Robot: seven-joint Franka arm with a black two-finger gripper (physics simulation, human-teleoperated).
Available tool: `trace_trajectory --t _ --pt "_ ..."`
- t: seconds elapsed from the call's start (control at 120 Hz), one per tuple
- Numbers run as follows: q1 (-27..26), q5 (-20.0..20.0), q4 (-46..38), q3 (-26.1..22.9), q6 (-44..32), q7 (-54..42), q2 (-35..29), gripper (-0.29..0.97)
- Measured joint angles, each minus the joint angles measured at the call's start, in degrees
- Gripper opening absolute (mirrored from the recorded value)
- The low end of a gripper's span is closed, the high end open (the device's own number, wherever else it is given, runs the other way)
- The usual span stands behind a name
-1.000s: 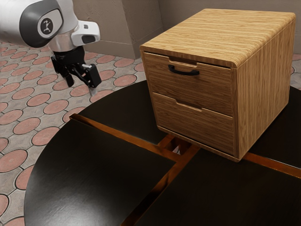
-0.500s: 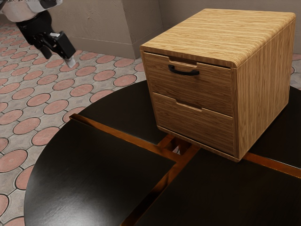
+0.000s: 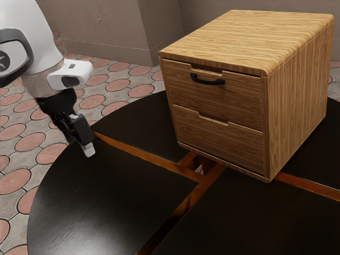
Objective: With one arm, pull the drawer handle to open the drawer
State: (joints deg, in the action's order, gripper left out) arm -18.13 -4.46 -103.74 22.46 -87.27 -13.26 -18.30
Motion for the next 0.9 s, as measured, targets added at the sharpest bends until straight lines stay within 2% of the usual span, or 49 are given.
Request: trace_trajectory --t 0.067,0.133,0.25,0.4,0.675,0.775,0.9 --pt "-2.21 0.12 -1.94 -0.74 -0.01 -0.42 -0.69 0.68" --pt "-3.05 -2.52 -2.35 -2.68 -0.22 -3.46 -1.76 0.68" --pt "-3.53 -6.46 -3.52 -4.89 -2.15 -14.07 -2.55 0.68" --pt "-3.86 -7.93 -3.42 -7.51 -4.29 -28.36 -3.20 0.68" --pt "-5.70 -2.27 -0.95 -7.99 -8.60 -55.02 -1.64 0.68" --pt "-4.95 -0.61 -1.00 -7.45 -12.96 -62.28 2.42 0.68" --pt "-4.84 2.13 -0.49 -7.31 -18.45 -69.38 3.73 0.68"
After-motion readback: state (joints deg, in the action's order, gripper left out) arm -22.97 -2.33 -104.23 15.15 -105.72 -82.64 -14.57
